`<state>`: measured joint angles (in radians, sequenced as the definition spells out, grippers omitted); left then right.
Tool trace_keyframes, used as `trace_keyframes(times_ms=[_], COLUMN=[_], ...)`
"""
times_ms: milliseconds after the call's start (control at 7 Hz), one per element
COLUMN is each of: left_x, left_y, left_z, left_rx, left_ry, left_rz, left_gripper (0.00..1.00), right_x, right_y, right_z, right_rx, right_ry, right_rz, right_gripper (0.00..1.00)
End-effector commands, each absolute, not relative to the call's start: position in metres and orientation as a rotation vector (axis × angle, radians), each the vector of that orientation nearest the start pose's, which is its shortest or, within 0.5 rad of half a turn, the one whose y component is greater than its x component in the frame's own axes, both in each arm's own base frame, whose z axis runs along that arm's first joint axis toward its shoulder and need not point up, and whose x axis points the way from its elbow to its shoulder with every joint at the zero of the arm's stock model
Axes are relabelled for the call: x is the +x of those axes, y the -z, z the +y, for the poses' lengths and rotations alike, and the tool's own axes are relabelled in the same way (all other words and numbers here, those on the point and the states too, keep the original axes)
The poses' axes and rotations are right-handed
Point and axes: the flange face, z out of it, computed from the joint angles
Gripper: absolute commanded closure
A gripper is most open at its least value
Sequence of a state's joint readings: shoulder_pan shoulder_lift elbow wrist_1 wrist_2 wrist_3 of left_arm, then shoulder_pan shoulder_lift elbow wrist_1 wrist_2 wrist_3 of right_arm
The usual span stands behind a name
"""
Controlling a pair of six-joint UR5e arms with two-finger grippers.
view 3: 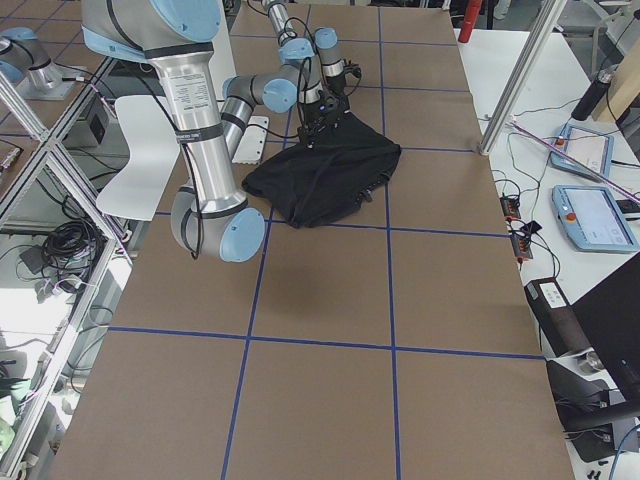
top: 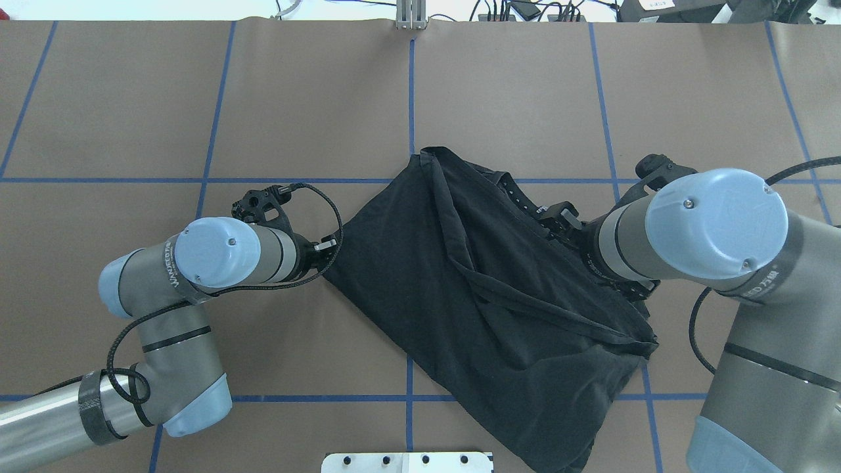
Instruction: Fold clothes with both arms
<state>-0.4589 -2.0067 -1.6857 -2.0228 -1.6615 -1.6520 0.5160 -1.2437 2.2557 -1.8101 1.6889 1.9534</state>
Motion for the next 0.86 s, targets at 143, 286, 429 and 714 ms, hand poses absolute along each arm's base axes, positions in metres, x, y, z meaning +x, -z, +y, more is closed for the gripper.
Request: trace_keyframes(times_ms=[143,286,429,714], left_x=[0.507,0.489,0.46,0.444], left_y=[-0.297,-0.299,-0.302,-0.295], left_z=[-0.412,-0.438,-0.473,-0.571], left_rx=[0.171,0.256,0.327,0.439], left_ry=[0.383,0.317,0.311,0.338], left_rz=[1.027,1.002,0.979,0.944], left_gripper=[1.0,1.0,1.0,1.0], right_x=[-0.366,-0.365,-0.364,-0.363], right_y=[-0.24,-0.24,-0.24,-0.24], right_z=[-0.351,-0.352,-0.353,-0.354], right_rx=[-0.061,-0.059,-0.06,-0.059], right_ry=[-0.816,-0.819,-0.821,-0.824], right_rz=[-0.783,-0.783,-0.782,-0.782], right_gripper=[0.0,0.0,0.0,0.0])
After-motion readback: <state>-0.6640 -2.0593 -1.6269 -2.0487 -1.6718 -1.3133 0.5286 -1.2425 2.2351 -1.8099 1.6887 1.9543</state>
